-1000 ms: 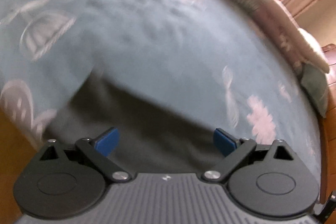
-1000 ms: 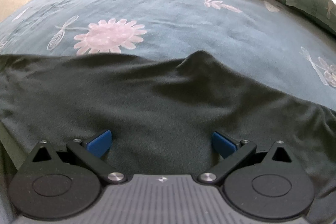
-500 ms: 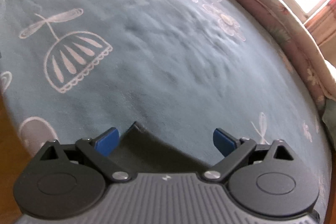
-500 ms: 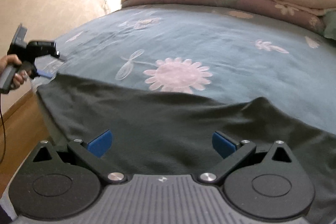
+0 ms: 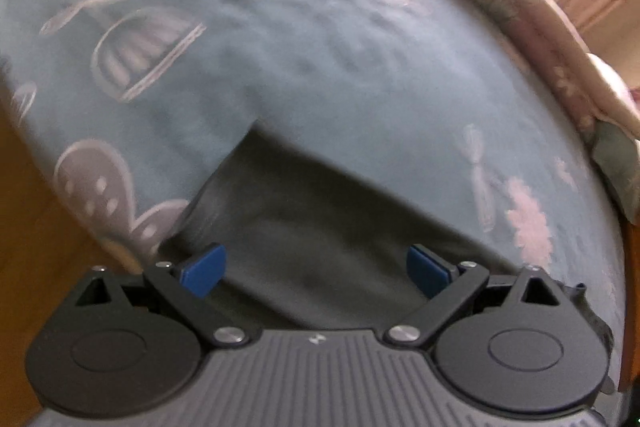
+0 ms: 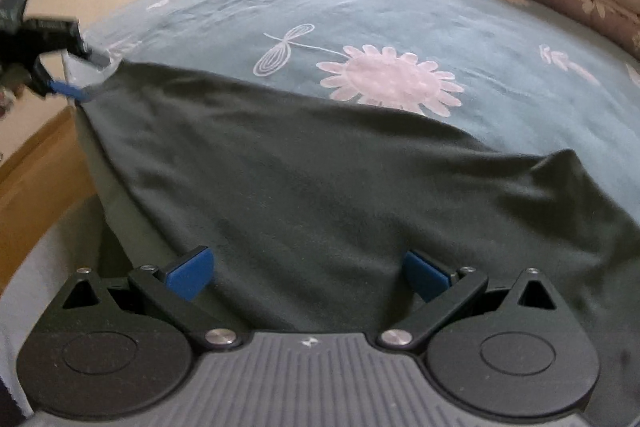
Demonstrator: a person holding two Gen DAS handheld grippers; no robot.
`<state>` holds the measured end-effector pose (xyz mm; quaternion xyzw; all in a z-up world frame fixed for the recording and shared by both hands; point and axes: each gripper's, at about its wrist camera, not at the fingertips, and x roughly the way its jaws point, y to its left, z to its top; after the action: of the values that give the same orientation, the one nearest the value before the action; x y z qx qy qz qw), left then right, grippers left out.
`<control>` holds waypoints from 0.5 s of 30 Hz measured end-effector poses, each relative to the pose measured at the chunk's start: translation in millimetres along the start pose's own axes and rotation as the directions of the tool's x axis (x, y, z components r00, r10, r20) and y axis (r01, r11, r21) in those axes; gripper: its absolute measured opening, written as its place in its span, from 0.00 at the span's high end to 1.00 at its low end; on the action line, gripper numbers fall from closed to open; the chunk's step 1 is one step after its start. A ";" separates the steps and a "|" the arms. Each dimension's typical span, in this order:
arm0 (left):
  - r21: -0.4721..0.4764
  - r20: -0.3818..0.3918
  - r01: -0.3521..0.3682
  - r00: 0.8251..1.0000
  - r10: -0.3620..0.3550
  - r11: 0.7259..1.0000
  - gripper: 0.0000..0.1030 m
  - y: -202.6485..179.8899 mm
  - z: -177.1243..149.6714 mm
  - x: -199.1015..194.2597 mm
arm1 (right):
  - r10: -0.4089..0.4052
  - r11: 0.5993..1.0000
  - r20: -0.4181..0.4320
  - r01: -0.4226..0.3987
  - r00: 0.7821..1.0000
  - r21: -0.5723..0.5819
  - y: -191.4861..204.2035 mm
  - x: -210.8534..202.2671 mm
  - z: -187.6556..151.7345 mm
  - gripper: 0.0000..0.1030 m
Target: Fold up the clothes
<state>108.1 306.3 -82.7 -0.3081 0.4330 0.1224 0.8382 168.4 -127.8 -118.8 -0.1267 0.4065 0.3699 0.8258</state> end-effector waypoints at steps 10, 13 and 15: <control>0.000 -0.041 -0.026 0.999 0.025 1.000 0.06 0.0 -20.9 16.7 | -0.008 1.000 -0.003 0.007 1.000 -0.022 1.6 1.6 -0.3 0.00; 0.033 -0.065 -0.057 0.996 0.059 0.998 0.06 -4.0 -22.7 6.1 | -0.019 0.999 -0.005 0.019 1.000 -0.039 4.0 2.8 -0.6 0.00; 0.063 -0.026 -0.032 0.999 0.033 0.997 0.06 -10.8 -15.3 -0.2 | -0.025 0.999 -0.005 0.024 1.000 -0.045 5.0 3.4 -0.9 0.00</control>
<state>103.0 288.4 -84.8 -0.2761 0.4527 0.1183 0.8396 165.7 -123.0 -121.5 -0.1513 0.3987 0.3685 0.8260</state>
